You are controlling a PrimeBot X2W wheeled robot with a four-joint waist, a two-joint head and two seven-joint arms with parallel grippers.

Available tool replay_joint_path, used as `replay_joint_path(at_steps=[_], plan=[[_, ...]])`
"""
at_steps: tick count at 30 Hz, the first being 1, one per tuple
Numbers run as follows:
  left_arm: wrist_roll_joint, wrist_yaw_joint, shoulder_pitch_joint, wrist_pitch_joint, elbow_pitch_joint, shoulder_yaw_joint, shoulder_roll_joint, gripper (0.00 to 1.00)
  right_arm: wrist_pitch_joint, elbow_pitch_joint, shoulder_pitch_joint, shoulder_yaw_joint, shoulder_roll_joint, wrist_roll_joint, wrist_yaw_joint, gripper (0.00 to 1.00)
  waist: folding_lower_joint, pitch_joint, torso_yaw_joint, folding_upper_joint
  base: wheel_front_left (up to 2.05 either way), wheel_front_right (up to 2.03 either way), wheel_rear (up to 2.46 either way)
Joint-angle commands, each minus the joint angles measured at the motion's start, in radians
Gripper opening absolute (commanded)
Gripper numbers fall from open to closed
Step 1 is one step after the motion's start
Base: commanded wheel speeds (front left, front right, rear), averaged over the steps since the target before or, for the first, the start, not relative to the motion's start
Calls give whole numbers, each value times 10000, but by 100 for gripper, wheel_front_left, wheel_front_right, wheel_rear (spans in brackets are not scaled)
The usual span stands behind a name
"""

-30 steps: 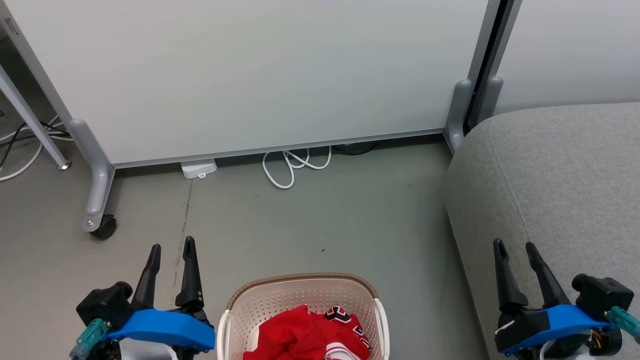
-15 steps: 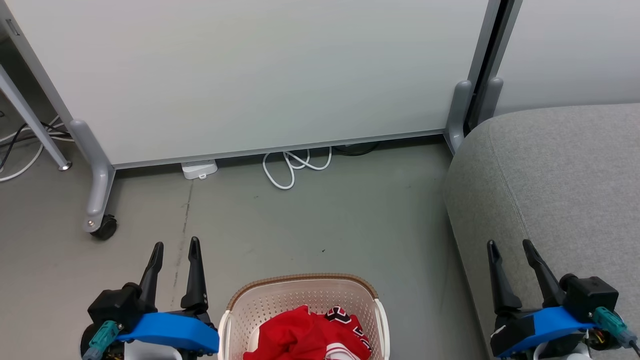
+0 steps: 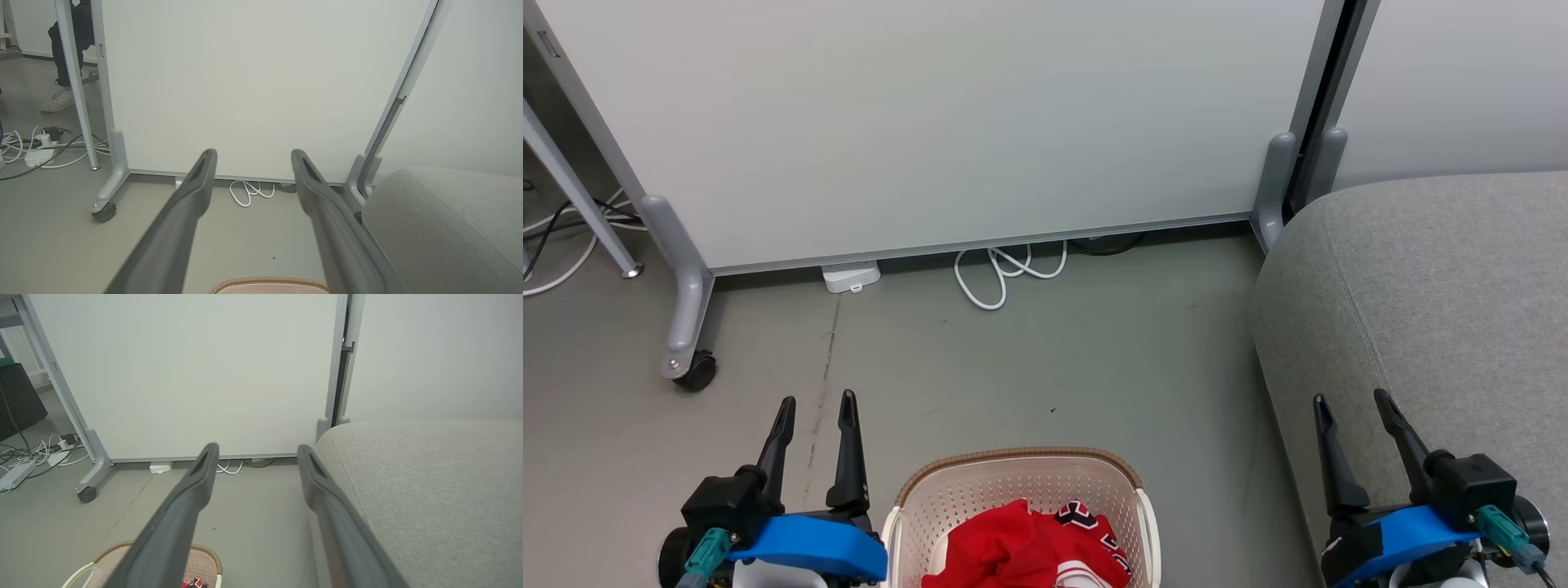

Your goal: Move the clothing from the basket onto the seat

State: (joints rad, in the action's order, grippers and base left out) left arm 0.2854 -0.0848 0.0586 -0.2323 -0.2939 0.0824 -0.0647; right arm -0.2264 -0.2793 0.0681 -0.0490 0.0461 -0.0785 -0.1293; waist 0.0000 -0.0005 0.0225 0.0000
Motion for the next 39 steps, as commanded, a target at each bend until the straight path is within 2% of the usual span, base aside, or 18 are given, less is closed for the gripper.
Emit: replay_joint_path(at_steps=[1,16,30,39], plan=[[-192,-29,117,-104,-6,12,-5,100,-79,-9,129,-10,62,251,-22,100,0,2,-2,0,0,0,0],[-1100,-20,133,-348,-170,73,49,100,-353,-78,142,23,68,1203,-24,100,0,11,18,0,0,0,0],[-1095,-53,116,-344,-183,-45,84,100,-372,-126,184,53,67,1078,-24,100,0,46,2,0,0,0,0],[-1107,-52,242,-335,-299,-221,27,100,-382,71,501,417,62,1098,-22,100,0,806,-599,0,0,0,0]])
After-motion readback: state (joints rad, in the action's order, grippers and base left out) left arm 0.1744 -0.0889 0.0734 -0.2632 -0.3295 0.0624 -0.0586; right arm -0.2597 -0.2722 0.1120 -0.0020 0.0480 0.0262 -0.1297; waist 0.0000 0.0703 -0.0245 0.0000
